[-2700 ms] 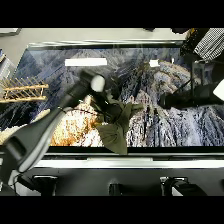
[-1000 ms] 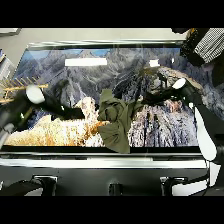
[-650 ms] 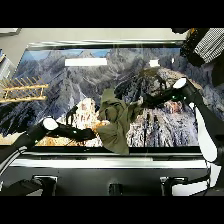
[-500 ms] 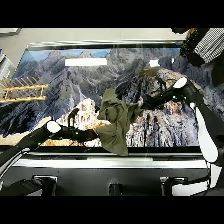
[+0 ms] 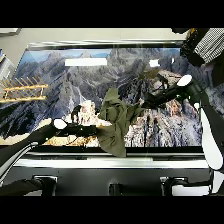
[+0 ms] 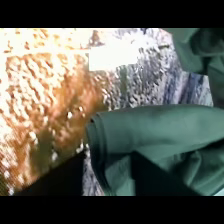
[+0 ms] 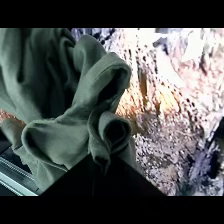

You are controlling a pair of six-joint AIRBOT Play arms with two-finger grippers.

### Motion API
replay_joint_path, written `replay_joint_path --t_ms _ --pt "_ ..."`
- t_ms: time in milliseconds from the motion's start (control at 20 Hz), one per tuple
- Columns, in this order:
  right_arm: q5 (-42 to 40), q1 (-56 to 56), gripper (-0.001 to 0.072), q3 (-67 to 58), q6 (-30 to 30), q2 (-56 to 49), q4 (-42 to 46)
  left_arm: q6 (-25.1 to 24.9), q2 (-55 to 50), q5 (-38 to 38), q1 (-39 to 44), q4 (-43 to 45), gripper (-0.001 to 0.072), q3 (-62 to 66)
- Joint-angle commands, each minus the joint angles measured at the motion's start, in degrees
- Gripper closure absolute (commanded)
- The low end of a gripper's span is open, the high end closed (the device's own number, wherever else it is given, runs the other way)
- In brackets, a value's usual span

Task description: Fold the clothes and pants, and hang the long-sleeved shirts on hangers.

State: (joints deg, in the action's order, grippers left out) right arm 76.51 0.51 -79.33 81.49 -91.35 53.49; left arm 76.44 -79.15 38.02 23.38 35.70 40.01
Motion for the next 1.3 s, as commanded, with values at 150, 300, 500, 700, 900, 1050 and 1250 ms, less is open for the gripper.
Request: replay_joint_path --t_ms 150,300,500,700,900,1050,1250 --pt "0.1 -0.1 0.0677 -0.1 -0.7 2.7 -0.4 -2.2 -1.9 3.5 -0.2 -0.1 0.0691 5.8" --pt "-2.9 0.0 0.0679 -0.6 -3.7 8.4 2.3 -0.8 1.5 10.5 -3.7 8.8 0.0693 12.6" --pt "-12.7 -0.1 0.0679 -7.1 5.1 21.6 18.2 10.8 13.4 21.4 -14.4 32.2 0.0693 23.9" --pt "-17.2 -0.1 0.0679 -12.1 4.5 35.9 17.6 12.3 24.9 27.4 -23.4 32.9 0.0693 39.3" --pt "-17.7 -0.1 0.0678 -12.6 3.2 51.7 18.0 17.5 34.6 34.0 -27.6 37.0 0.0692 52.2" --pt "-18.7 -0.1 0.0679 -12.6 8.8 60.7 21.9 24.8 41.7 35.1 -29.6 42.9 0.0692 54.6" --pt "-20.6 -0.1 0.0679 -12.6 15.4 63.3 27.8 27.8 44.5 36.2 -29.8 44.9 0.0692 54.6"
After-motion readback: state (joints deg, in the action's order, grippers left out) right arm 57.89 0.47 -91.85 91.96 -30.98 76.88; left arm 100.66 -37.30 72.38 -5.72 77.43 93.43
